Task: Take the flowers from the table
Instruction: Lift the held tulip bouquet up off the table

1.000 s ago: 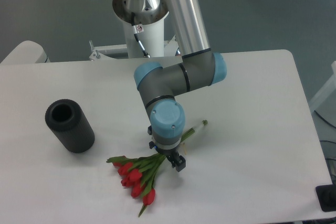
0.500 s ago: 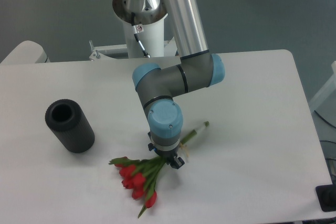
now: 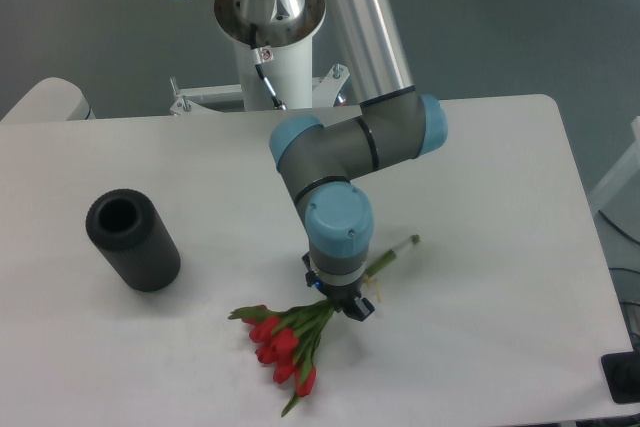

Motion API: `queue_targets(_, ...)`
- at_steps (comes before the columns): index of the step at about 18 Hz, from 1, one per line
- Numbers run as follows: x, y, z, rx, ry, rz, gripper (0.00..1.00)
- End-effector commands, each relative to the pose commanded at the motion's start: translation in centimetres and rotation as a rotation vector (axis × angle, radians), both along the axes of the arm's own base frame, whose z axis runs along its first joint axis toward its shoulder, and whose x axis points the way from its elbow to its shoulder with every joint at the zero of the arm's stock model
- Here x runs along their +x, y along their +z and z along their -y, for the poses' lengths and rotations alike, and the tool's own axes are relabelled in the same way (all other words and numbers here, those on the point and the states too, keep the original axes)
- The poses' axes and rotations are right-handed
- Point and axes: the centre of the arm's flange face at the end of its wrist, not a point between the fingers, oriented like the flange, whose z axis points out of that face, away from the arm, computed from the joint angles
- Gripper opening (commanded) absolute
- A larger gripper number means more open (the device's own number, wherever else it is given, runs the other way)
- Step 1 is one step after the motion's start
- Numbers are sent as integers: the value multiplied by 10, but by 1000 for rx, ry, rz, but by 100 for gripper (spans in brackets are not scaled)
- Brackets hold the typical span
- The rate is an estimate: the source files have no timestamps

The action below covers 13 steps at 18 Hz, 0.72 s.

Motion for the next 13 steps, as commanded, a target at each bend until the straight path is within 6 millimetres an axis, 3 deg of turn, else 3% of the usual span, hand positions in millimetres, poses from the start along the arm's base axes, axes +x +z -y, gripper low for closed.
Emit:
queue_targets(7,-38,29,13,-12,32,22,24)
queue_targets(13,-66,36,27,-11,16,28,24)
